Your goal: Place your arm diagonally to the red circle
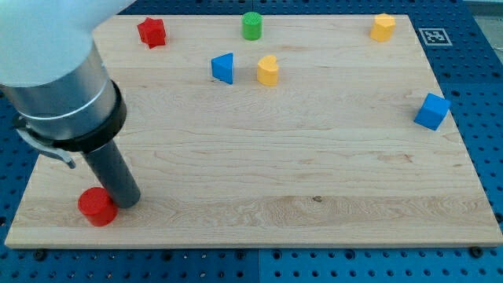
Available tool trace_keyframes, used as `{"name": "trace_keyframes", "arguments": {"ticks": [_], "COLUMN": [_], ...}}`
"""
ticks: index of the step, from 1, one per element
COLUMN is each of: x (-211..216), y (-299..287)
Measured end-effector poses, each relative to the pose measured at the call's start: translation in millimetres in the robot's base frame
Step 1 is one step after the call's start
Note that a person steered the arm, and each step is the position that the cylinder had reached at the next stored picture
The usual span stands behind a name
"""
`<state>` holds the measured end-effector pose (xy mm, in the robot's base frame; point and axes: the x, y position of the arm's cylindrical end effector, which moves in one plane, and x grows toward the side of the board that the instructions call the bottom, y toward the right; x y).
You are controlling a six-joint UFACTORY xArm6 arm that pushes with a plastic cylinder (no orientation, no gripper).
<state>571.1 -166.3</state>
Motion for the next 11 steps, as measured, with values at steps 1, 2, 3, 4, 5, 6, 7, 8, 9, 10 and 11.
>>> {"name": "trace_keyframes", "arguments": {"ticks": [1,2,3,4,5,6,7,8,9,10,11], "x": [-0.7,-10.5,-10.5,-10.5,-10.5,-10.5,-10.6,-10.7,-11.7,-22.9,-34.1], "y": [-5.7,-1.4,48.6,56.4,56.4,56.4,76.9,95.7,95.7,95.7,95.7]}}
